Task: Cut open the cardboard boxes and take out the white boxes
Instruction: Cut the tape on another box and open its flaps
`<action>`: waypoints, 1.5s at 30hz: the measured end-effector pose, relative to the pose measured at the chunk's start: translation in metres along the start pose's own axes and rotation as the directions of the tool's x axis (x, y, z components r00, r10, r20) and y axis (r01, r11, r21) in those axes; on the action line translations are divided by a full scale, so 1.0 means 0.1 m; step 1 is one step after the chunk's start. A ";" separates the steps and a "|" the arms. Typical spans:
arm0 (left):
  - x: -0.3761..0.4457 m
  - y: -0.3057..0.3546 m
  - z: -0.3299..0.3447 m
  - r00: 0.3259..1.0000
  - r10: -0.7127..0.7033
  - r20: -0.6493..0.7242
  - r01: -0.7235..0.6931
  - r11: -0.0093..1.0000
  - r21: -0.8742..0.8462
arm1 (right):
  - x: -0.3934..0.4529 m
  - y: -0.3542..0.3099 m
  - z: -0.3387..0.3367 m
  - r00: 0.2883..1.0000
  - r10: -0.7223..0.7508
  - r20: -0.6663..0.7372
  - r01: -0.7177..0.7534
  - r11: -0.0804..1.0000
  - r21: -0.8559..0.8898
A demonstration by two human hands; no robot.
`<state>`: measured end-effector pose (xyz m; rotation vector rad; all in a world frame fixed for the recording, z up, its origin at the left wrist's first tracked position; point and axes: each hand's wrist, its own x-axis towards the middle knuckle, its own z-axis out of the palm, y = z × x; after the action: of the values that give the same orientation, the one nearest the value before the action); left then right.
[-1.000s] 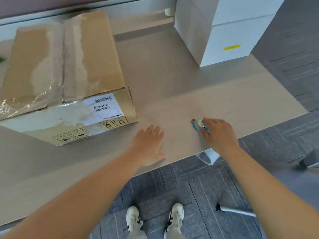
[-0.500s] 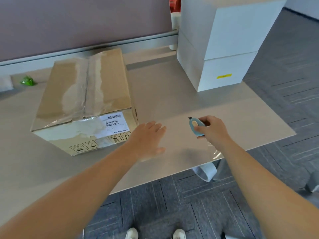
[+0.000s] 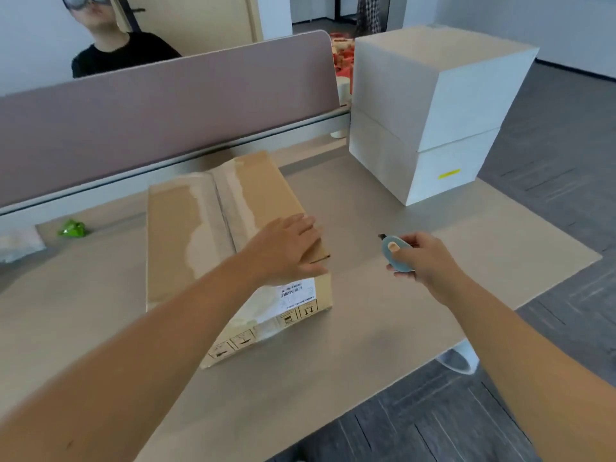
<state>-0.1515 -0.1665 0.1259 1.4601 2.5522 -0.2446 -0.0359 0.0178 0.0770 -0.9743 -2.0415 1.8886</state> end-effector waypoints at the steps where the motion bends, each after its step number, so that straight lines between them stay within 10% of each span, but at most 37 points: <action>1: 0.03 -0.07 0.04 1.000 0.027 0.011 -0.027 1.000 -0.002 | -0.02 0.02 0.06 1.000 0.003 -0.027 -0.003 1.000 0.006; 9: 0.39 -0.12 0.20 0.995 0.092 -0.022 -0.095 0.986 -0.137 | -0.14 0.17 0.14 0.975 0.083 -0.204 -0.056 0.989 0.135; 25: 1.48 0.27 -0.01 0.968 -0.235 -0.092 0.205 0.945 -0.256 | 0.09 0.17 -0.17 0.960 0.139 -0.242 -0.083 0.970 0.228; 33: 1.09 -0.16 -0.06 0.982 0.057 -0.179 -0.135 0.877 -0.462 | 0.10 -0.03 0.19 0.973 0.158 -0.167 -0.106 0.954 0.281; 45: 0.73 -0.51 0.18 0.971 0.233 -0.051 -0.234 0.972 -0.023 | -0.04 -0.05 0.71 0.984 0.083 -0.156 -0.027 0.943 0.331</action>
<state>-0.2302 -0.1353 0.0929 1.7561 2.3785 -0.1387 -0.0736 -0.0420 0.0706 -1.0677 -1.5562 2.0116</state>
